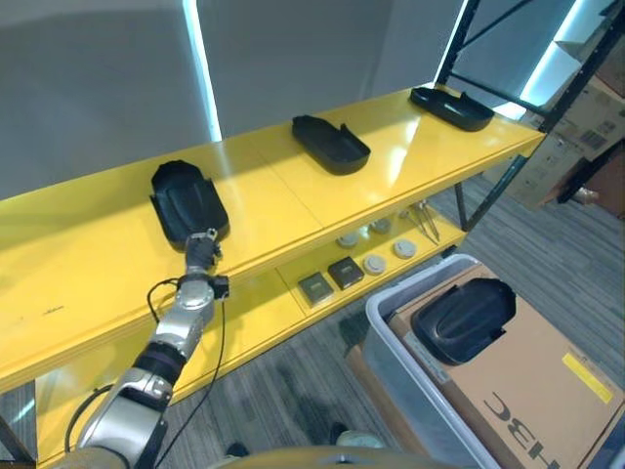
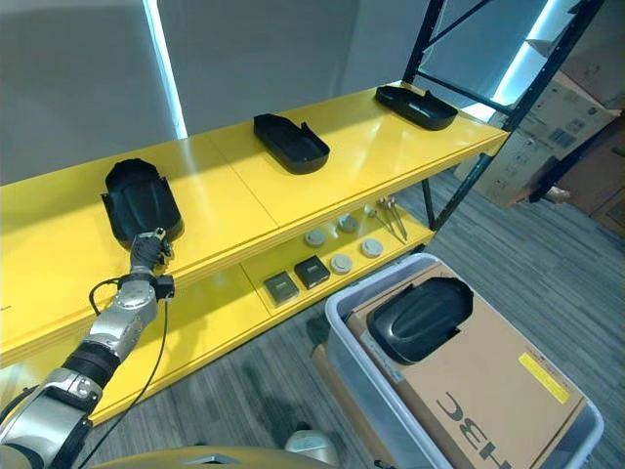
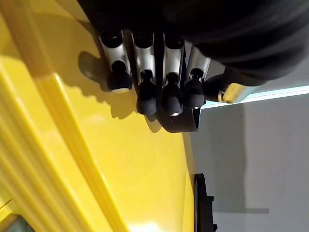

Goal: Move parts from the plastic box to the shelf.

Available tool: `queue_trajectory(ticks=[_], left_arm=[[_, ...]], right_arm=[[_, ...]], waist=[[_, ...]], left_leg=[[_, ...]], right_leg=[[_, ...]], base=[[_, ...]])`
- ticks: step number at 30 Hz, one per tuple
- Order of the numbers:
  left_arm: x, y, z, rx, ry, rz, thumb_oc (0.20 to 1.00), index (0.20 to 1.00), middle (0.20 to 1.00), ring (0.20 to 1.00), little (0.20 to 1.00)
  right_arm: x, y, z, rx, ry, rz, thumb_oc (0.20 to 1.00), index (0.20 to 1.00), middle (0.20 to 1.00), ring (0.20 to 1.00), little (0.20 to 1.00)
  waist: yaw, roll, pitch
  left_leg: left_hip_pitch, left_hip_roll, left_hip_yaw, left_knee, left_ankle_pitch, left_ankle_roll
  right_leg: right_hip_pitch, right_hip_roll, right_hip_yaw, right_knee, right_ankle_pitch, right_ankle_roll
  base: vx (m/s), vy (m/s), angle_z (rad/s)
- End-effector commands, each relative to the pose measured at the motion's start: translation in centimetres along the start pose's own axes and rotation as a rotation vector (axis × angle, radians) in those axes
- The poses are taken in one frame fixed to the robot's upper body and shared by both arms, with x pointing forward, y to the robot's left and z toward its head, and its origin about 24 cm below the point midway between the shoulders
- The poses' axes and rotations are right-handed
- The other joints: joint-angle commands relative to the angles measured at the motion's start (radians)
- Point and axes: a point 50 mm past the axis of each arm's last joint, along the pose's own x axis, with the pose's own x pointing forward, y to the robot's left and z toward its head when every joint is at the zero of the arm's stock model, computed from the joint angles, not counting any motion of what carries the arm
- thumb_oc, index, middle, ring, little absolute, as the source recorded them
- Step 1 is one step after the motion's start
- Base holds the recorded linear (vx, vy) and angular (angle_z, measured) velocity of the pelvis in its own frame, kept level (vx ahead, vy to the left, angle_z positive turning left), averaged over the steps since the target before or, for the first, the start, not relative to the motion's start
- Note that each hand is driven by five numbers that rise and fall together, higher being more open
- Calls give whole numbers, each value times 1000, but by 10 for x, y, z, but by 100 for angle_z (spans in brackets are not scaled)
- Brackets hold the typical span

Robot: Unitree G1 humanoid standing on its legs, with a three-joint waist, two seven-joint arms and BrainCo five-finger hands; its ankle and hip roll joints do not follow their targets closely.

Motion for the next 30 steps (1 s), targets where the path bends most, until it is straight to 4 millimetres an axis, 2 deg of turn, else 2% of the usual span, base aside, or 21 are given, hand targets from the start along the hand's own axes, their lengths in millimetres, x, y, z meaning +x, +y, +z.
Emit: queue_trajectory(ticks=[1, 12, 18, 23, 24, 25, 26, 30], left_arm=[[17, 11, 21, 45, -48, 88, 200, 200, 200, 200, 200], [24, 27, 8, 92, 32, 160, 200, 200, 200, 200, 200], [24, 28, 7, 79, 34, 168, 200, 200, 200, 200, 200], [24, 23, 14, 22, -25, 123, 200, 200, 200, 200, 200], [22, 16, 23, -23, -81, 79, 520, 520, 520, 520, 520], [21, 14, 26, -33, -98, 69, 683, 683, 683, 683, 683], [20, 12, 29, -51, -121, 57, 1000, 1000, 1000, 1000, 1000], [5, 1, 56, -130, -271, -73, 1000, 1000, 1000, 1000, 1000]], right_arm=[[-1, -8, -5, -98, 10, -4, 1000, 1000, 1000, 1000, 1000], [-1, -8, -7, -111, 13, 5, 1000, 1000, 1000, 1000, 1000], [-1, -7, -8, -122, 15, 10, 1000, 1000, 1000, 1000, 1000], [-1, -8, -8, -123, 11, 10, 1000, 1000, 1000, 1000, 1000], [-1, -7, -7, -114, 6, 8, 1000, 1000, 1000, 1000, 1000], [-1, -7, -7, -112, 5, 7, 1000, 1000, 1000, 1000, 1000], [-1, -7, -6, -110, 3, 5, 1000, 1000, 1000, 1000, 1000], [0, -7, -4, -81, -1, -8, 1000, 1000, 1000, 1000, 1000]], waist=[[1, 2, -10], [-12, 0, -18], [-17, 1, -21], [-14, 3, -22], [-9, 4, -21], [-7, 5, -21], [-4, 5, -21], [21, 9, -17]], left_leg=[[-18, 66, -109, 139, -115, -8], [-13, 67, -108, 132, -112, -11], [-7, 66, -105, 131, -113, -12], [-6, 63, -108, 130, -114, -11], [-5, 60, -111, 127, -115, -9], [-5, 59, -112, 126, -116, -9], [-5, 58, -113, 125, -116, -8], [-6, 49, -125, 122, -122, -5]], right_leg=[[-52, -10, 26, 35, -5, 59], [-48, -4, 32, 34, -10, 60], [-44, -2, 34, 35, -15, 57], [-43, -4, 31, 37, -18, 55], [-42, -5, 28, 39, -18, 55], [-42, -6, 27, 38, -18, 55], [-41, -7, 26, 38, -18, 55], [-36, -13, 15, 35, -18, 53]], base=[[37, -4, -5], [13, -5, -1], [0, 0, 0], [-9, 4, 0], [-49, 21, 0], [-53, 21, 0], [-49, 23, 0], [-81, 35, 1]])
